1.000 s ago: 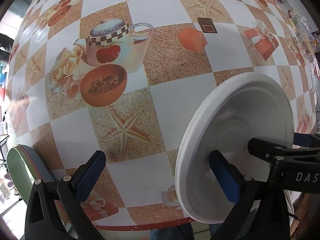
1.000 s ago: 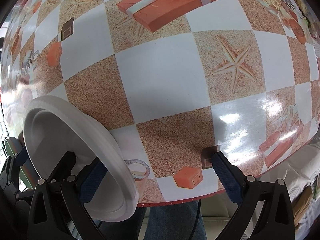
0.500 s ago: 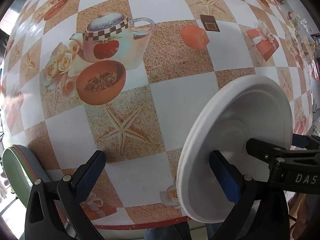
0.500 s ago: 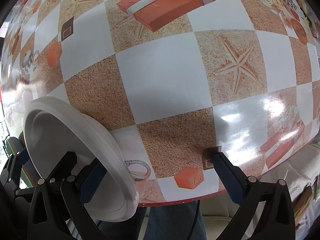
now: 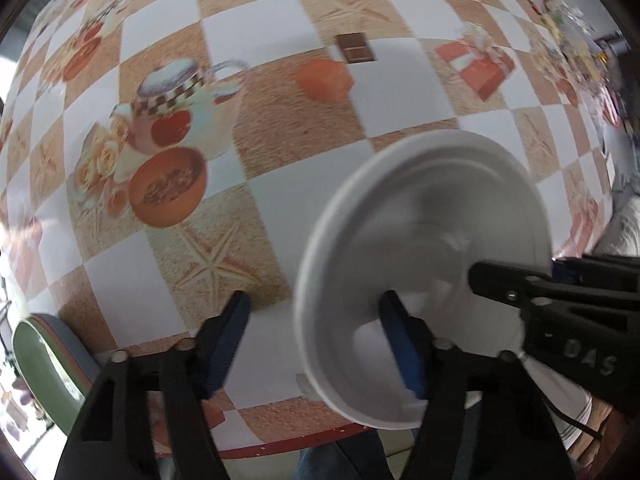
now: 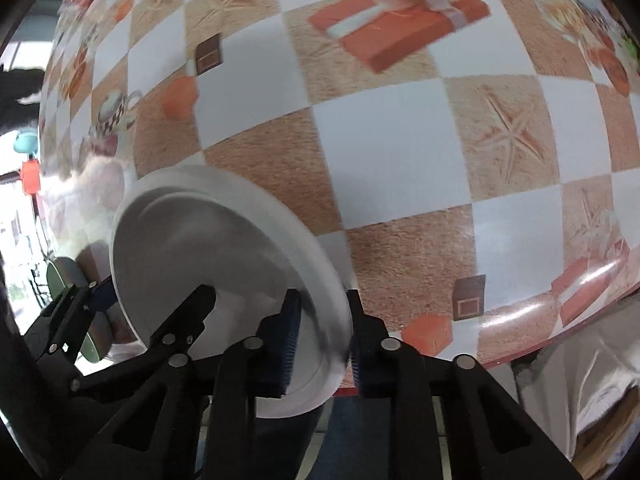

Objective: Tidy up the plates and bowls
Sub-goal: 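Close the left tool on the bowl stack rim while the right tool closes on the opposite rim, then lift the white bowl stack with both tools toward the green plate stack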

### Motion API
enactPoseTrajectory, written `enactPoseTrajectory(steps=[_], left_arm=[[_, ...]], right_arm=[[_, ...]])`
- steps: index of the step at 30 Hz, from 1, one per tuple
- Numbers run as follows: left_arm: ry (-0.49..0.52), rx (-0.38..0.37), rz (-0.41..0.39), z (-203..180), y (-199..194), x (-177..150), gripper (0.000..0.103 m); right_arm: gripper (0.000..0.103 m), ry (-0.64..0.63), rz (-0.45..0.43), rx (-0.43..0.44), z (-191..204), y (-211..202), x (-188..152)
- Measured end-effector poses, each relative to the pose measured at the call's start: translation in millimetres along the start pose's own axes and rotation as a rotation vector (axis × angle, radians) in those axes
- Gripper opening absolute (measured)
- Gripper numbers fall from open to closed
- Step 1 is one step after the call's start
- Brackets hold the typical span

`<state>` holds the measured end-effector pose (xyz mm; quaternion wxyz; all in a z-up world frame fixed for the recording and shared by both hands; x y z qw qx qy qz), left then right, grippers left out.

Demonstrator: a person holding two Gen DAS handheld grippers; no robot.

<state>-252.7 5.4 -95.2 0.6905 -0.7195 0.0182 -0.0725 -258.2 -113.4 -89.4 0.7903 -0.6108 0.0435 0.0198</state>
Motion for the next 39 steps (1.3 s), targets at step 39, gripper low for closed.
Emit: enactPoseTrajectory(steps=[39], left_arm=[[-0.247, 0.009, -0.061, 86.4, -21.7, -54.7, 0.039]], right_arm=[[0.025, -0.306, 0.053, -0.05, 165.9, 35.5, -9.3]])
Point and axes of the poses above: each gripper's, at about its wrist camera, not at the fingertips, and y roughly the way its jaws point, z to its left, x to its top, the point moved 4 cm from there along y, roughly the way its jaws point, and after that the axes turned 9 degrees about -z, right-handed, at the moved point
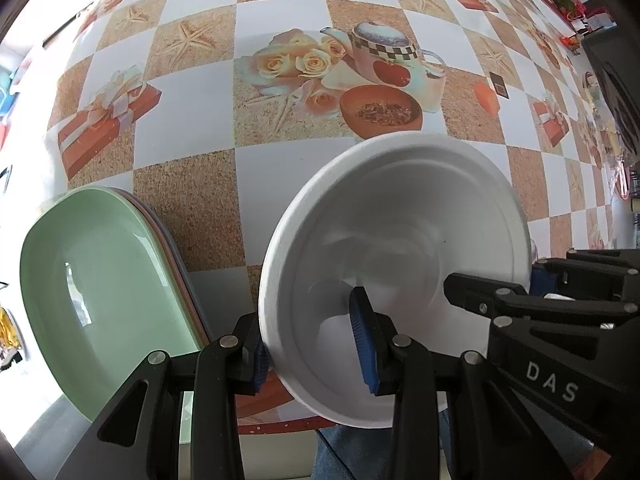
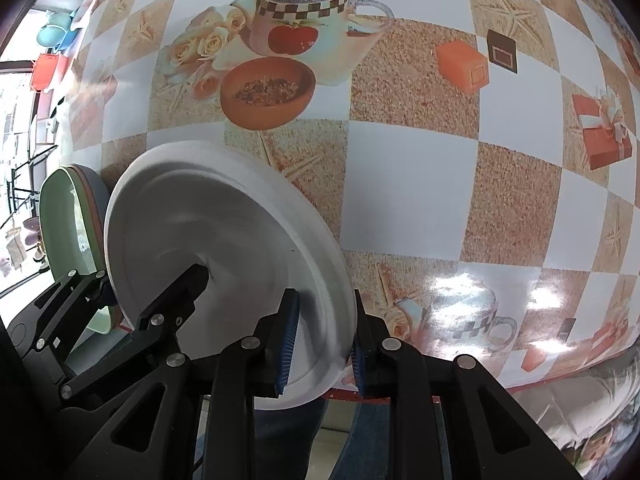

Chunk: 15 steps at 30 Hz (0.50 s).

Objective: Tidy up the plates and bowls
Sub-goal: 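Lift the white bowl stack with both tools toward the green plate stack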

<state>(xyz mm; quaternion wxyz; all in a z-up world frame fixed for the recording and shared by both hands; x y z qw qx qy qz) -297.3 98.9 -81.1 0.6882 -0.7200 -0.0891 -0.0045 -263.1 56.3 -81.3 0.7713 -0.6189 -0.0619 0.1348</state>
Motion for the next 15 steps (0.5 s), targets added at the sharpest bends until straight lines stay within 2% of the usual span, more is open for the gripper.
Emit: enactPoseTrajectory(steps=[15], left_arm=[[0.022, 0.014, 0.004, 2.9, -4.7, 1.8, 0.039]], right_arm=[[0.025, 0.007, 0.012, 0.02, -22.0, -2.3, -8.6]])
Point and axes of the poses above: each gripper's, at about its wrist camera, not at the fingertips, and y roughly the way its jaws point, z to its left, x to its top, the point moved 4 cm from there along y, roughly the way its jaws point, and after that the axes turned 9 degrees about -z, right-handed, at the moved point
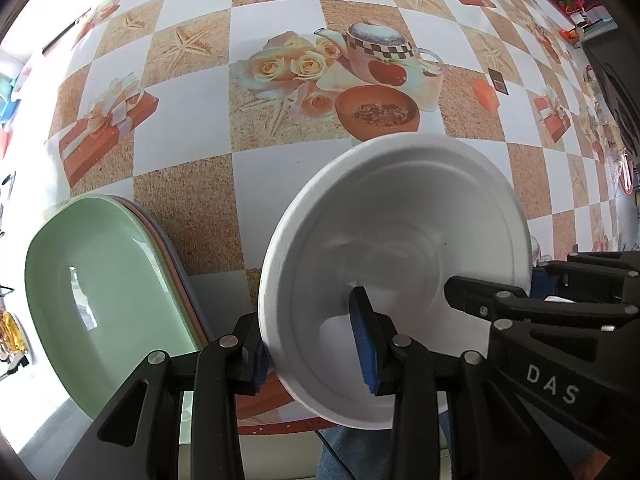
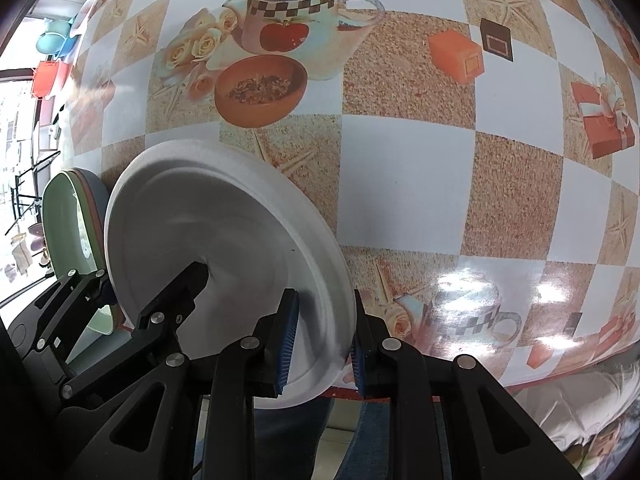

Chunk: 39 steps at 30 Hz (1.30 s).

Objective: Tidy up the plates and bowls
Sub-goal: 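Lift the white bowl stack with both tools toward the green plate stack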

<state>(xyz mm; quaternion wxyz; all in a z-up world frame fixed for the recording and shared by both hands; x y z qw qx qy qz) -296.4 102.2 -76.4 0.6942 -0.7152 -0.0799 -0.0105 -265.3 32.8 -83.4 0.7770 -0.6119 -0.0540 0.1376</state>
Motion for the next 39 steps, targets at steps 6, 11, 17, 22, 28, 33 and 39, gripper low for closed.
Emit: enactPoseTrajectory(steps=[6, 11, 17, 22, 28, 33, 39], left_arm=[[-0.002, -0.001, -0.003, -0.4, 1.0, -0.5, 0.039], [0.001, -0.001, -0.004, -0.6, 1.7, -0.1, 0.039], [0.001, 0.01, -0.01, -2.6, 0.5, -0.5, 0.039], [0.028, 0.048, -0.017, -5.4, -1.7, -2.6, 0.04], [0.05, 0.068, -0.017, -9.1, -3.3, -3.1, 0.04], [0.053, 0.072, -0.005, -13.3, -4.6, -3.6, 0.04], [0.067, 0.072, 0.008, -18.9, -5.3, -4.7, 0.04]], right_arm=[[0.025, -0.007, 0.005, -0.002, -3.1, -0.2, 0.1], [0.025, -0.009, 0.002, -0.006, -1.6, 0.2, -0.8], [0.025, -0.009, 0.005, -0.005, -0.7, 0.0, -3.7], [0.025, -0.006, 0.007, 0.003, -0.1, 1.3, -8.5], [0.025, -0.008, 0.009, 0.011, -2.0, 3.5, -13.1], [0.024, 0.003, 0.02, 0.024, -3.7, 4.6, -18.8], [0.024, 0.015, 0.021, 0.027, -9.1, 4.8, -24.9]])
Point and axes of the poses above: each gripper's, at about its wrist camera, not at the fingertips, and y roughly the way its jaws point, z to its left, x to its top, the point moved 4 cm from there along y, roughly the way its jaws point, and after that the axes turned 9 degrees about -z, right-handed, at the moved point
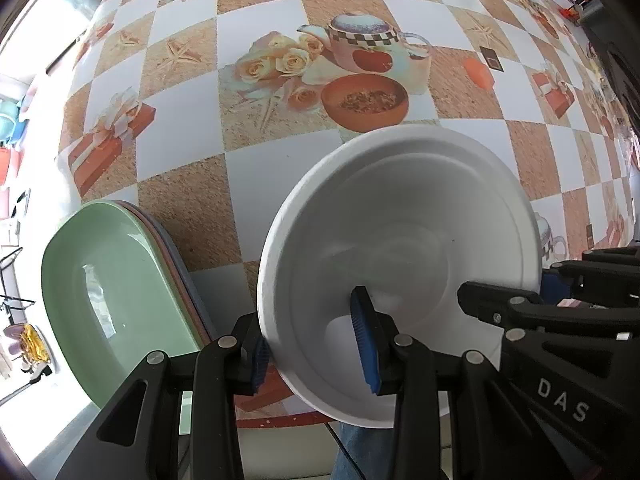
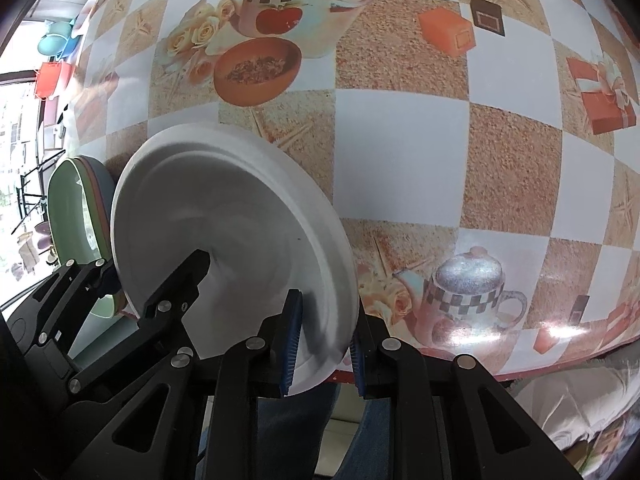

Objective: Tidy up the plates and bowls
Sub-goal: 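Lift the white bowl stack with both tools toward the green plate stack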

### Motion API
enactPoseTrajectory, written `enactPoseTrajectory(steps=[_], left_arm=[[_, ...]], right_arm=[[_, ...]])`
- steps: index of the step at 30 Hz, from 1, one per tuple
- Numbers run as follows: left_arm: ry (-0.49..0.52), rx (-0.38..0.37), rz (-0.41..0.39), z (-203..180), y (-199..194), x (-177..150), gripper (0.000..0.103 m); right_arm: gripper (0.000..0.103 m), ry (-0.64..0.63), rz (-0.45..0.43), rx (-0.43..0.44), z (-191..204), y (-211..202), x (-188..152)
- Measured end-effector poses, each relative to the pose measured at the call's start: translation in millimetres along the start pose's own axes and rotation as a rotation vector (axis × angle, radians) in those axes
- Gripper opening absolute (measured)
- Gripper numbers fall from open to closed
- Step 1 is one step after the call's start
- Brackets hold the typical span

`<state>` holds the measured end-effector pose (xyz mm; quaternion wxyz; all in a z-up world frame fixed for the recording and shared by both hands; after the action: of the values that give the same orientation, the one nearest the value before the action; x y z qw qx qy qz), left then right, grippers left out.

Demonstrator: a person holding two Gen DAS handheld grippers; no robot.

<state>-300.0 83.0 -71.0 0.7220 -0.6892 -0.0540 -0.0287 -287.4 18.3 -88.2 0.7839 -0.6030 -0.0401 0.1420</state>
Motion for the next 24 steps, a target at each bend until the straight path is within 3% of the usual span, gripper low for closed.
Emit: enactPoseTrajectory(steps=[24], left_arm=[[0.008, 0.016, -0.093, -13.1, -54.9, 8.9, 0.04]], right_arm=[[0.025, -0.036, -0.069, -0.003, 2.8, -37.4, 5.4]])
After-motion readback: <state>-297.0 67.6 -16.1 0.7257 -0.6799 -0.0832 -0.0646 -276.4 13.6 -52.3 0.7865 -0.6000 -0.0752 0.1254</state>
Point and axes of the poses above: each gripper's, at about its wrist camera, not at the fingertips, and y roughly the way its jaws point, z to its left, x to its top, the point moved 4 cm from there along y, roughly the way its jaws point, and after that the axes turned 9 degrees about -z, right-handed, at the moved point
